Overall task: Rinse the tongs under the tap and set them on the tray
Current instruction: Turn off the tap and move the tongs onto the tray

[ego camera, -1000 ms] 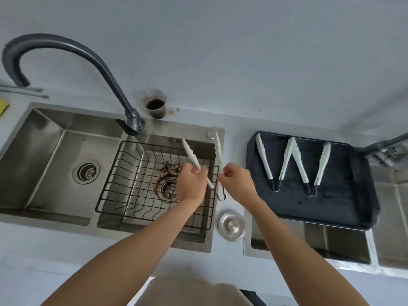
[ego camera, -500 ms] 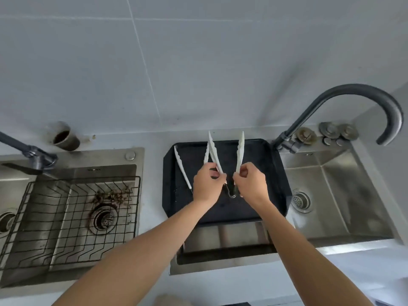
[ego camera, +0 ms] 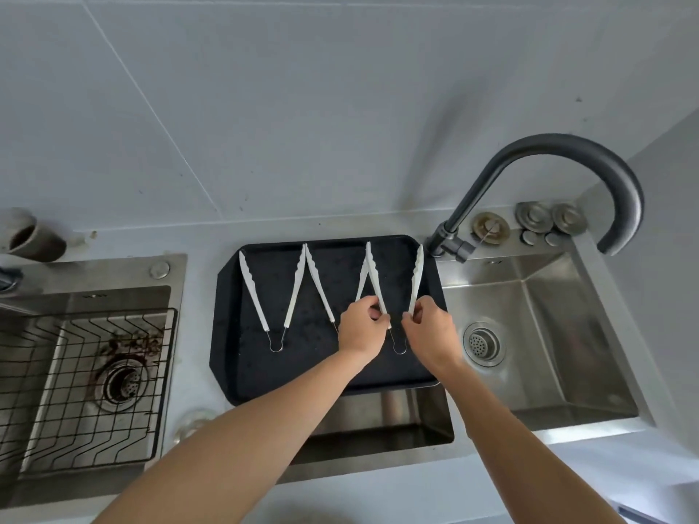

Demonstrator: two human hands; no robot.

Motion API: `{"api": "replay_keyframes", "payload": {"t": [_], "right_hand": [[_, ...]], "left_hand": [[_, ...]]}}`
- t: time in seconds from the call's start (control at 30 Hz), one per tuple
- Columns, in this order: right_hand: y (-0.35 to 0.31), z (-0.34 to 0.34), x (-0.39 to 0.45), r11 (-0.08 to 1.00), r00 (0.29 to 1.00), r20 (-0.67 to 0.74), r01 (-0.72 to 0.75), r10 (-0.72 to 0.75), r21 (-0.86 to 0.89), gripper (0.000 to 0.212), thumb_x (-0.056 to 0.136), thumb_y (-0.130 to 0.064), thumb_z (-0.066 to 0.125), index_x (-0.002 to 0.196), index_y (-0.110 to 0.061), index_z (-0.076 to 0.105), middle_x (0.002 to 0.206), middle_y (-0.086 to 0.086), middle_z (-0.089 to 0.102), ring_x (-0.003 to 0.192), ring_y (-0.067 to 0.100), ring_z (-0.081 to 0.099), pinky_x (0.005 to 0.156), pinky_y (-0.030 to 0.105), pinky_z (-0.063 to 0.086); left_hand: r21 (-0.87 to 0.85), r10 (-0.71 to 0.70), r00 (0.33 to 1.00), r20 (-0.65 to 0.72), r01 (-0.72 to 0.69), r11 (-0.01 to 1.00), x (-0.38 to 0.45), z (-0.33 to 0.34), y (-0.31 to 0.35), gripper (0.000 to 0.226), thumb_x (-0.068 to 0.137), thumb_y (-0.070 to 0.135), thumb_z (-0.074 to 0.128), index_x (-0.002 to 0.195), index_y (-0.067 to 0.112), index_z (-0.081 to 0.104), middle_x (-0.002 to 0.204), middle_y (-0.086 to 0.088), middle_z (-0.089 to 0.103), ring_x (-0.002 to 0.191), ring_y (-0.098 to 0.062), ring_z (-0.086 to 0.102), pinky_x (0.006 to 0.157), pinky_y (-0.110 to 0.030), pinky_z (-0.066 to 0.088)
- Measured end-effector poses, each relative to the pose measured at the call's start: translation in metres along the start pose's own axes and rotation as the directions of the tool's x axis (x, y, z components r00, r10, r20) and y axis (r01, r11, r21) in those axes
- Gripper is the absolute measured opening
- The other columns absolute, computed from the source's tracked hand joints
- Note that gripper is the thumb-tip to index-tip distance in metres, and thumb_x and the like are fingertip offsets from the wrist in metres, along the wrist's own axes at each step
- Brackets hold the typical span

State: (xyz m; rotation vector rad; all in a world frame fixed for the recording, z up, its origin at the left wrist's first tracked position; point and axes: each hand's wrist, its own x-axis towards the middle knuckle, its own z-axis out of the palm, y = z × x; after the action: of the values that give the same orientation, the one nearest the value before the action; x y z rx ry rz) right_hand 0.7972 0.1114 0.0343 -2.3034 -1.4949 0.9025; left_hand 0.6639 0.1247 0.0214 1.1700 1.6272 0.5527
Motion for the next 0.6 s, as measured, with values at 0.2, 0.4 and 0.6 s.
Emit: {"api": "replay_keyframes", "payload": {"t": [0.2,0.4,0.6], "right_hand": [[0.005,0.01,0.009,1.0,1.0,0.009,0.0,0.0,0.001,0.018,0.101,-0.022,0.058,0.093,-0.008,0.05,0.076,0.001,0.057,0.069,0.026,0.056,0.064,0.038,0.044],[0.008,0.013,0.02,1.0,0.999,0.032,0.008,-0.008,-0.006,0.016,0.101,-0.019,0.057,0.093,-0.007,0.051,0.078,0.004,0.06,0.069,0.027,0.057,0.063,0.038,0.046],[0.006,0.018,0.029,0.999,0.998,0.067,0.02,-0.018,-0.031,0.017,0.102,-0.022,0.056,0.097,-0.006,0.054,0.083,0.009,0.065,0.075,0.032,0.064,0.07,0.045,0.055]], "left_hand": [[0.063,0.006,1.0,0.009,-0.006,0.998,0.015,0.009,-0.002,0.018,0.094,0.009,0.061,0.106,0.015,0.073,0.083,-0.008,0.076,0.076,-0.029,0.072,0.078,-0.048,0.062],[0.05,-0.021,0.999,0.027,0.02,0.999,0.024,0.016,-0.011,0.02,0.094,0.007,0.058,0.104,0.015,0.074,0.08,-0.015,0.074,0.078,-0.034,0.071,0.078,-0.049,0.063],[0.039,-0.029,0.999,0.03,0.028,0.999,0.035,0.015,-0.019,0.021,0.091,0.005,0.057,0.1,0.012,0.074,0.076,-0.013,0.074,0.079,-0.032,0.071,0.078,-0.05,0.063]]}}
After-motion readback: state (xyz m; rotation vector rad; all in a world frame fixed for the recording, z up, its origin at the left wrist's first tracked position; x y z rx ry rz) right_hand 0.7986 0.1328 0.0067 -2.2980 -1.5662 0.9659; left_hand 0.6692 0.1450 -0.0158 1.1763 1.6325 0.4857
